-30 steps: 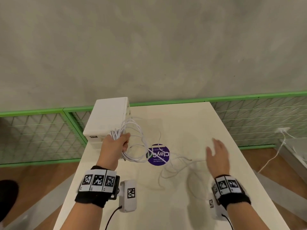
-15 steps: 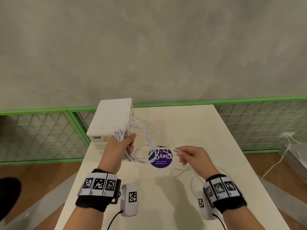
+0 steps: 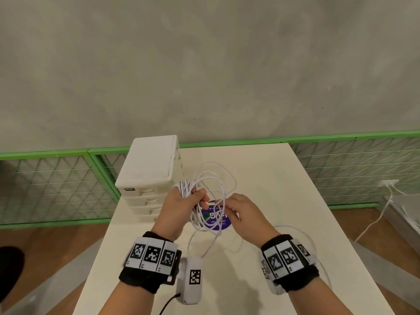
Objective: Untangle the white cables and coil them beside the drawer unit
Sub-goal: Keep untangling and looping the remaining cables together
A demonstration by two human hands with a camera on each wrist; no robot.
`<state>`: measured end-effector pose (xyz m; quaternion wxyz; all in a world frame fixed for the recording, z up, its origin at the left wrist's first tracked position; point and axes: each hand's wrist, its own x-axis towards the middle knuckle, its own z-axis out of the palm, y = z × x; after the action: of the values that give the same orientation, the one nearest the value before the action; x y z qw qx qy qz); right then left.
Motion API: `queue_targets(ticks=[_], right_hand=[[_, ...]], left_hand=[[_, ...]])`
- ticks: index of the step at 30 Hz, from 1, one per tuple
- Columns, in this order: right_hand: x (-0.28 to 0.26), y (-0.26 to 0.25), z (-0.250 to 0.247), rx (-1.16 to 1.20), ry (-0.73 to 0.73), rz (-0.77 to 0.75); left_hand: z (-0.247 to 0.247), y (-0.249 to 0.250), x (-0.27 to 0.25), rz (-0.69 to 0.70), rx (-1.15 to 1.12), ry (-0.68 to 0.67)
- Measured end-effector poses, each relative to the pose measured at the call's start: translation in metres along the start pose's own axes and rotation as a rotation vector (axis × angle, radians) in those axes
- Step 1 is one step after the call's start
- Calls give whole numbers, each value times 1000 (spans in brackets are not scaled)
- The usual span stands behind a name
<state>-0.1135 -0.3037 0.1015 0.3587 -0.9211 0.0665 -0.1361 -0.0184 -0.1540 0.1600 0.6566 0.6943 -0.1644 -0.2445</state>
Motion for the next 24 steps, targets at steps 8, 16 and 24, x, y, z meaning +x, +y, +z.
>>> queue_targets(ticks=[8, 16, 24], right_hand=[[-3, -8, -10, 284, 368, 168], [-6, -9, -2, 408, 360, 153], [-16, 1, 0, 568, 10, 511]], left_hand=[[-4, -3, 0, -30, -56, 64], [2, -6, 1, -44, -100, 120], [-2, -12, 4, -13, -264, 176]])
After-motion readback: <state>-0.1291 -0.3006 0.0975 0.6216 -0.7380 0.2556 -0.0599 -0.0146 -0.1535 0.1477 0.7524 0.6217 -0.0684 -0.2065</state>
